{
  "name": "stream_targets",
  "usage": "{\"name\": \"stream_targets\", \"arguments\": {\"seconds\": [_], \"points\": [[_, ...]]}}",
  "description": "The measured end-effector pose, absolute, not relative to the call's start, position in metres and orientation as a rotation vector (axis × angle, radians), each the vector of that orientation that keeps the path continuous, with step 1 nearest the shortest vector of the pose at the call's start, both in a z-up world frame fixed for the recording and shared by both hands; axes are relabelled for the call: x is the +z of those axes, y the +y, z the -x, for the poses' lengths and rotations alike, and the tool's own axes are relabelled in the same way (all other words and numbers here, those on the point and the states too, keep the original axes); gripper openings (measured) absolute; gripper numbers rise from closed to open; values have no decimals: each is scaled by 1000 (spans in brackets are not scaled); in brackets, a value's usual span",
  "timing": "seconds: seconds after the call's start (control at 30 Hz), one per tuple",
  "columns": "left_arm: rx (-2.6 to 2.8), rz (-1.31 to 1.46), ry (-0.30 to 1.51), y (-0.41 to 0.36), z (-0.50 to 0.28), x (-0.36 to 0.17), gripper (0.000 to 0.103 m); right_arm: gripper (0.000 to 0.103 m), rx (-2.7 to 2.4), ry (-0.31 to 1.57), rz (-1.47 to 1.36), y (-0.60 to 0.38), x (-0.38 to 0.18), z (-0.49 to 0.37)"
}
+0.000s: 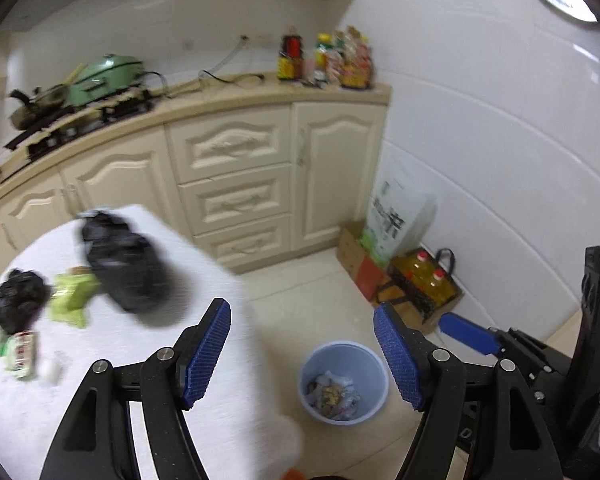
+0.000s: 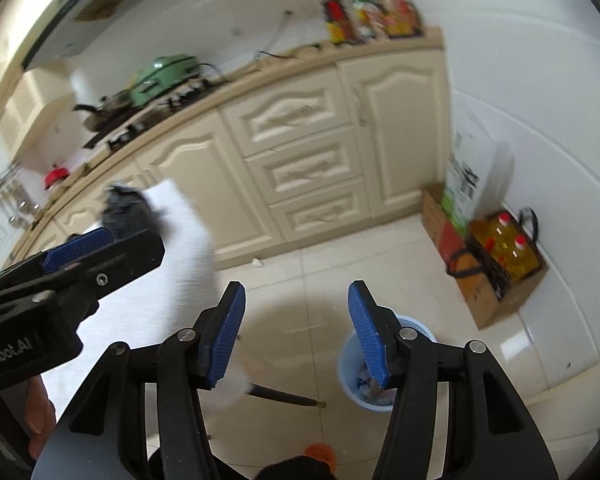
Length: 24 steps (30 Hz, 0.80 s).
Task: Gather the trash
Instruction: 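Move both open tools back over the table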
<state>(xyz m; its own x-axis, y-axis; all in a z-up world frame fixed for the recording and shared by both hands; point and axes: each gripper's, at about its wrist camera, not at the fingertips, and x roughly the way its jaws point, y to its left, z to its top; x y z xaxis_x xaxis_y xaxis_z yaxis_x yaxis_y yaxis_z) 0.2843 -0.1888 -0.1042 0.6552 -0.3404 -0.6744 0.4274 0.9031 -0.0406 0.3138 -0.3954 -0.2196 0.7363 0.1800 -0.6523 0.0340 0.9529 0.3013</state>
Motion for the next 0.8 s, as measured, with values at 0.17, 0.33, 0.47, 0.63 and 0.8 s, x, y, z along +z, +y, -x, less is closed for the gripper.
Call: {"name": "stream_targets", "arguments": {"seconds": [0.17,0.33,0.47,0.63,0.8], "points": [[-339,-91,699,-101,-272,-91,78,58,166,722,-225,-326,-199,-319],[-189,-54,711,-2,-278,-95,80,60,260,737,-158,-257,-195,-337],[-89,-12,780,65,-296,-113,80,60,305,757,-122,-219,-200,-351],[-11,63,880,122,-316,-139,80,61,333,775,-83,-184,-204,-369],[-11,110,951,139,-339,-156,80,61,338,782,-59,-167,-206,-387]]}}
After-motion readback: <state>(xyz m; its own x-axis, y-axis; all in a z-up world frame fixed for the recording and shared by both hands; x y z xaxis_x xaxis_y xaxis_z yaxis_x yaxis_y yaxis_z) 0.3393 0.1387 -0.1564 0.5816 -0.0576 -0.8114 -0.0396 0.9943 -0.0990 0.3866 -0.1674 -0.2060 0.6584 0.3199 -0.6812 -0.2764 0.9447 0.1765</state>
